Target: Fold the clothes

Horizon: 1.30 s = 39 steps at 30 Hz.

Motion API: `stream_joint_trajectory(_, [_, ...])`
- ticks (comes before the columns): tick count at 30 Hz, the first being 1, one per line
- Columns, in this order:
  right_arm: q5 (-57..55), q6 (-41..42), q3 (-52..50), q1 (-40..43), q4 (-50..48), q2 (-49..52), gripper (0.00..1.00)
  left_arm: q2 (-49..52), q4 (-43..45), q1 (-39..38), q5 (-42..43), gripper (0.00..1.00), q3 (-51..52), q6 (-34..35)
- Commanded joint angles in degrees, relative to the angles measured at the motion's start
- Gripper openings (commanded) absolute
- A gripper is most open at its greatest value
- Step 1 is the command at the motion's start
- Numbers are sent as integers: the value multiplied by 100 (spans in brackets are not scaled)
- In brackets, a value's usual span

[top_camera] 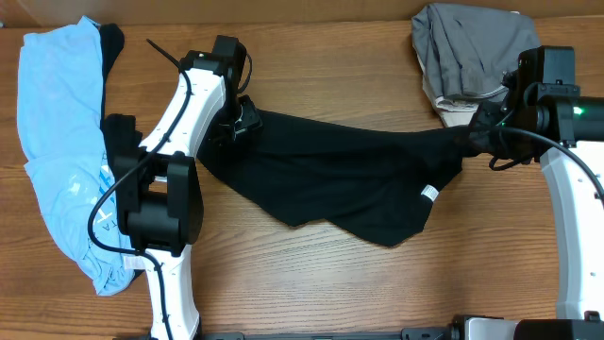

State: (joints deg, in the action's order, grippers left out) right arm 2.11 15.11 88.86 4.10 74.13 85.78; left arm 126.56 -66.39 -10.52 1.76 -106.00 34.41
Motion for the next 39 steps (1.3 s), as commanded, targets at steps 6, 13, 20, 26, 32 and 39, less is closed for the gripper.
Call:
stream_joint_trajectory(6, [-72, -15, 7, 48, -42, -85, 9, -31, 66, -39, 59, 54, 81, 26])
stream_joint_trajectory(13, [-72, -15, 7, 48, -42, -85, 9, -28, 262, -37, 57, 43, 444, 26])
stream_joint_trajectory(20, [-70, -15, 7, 48, -42, -85, 9, -31, 278, -31, -411, 19, 463, 22])
stream_joint_trajectory(26, [-70, -13, 7, 48, -42, -85, 9, -37, 68, 59, -511, 4, 188, -221])
stream_joint_trajectory(32, [-70, -13, 7, 48, -57, -85, 9, -37, -579, 203, -520, 4, -625, -535])
stream_joint_trajectory(39, [-72, -15, 7, 48, -92, -85, 9, -37, -1397, 308, -535, 4, -2028, -1137])
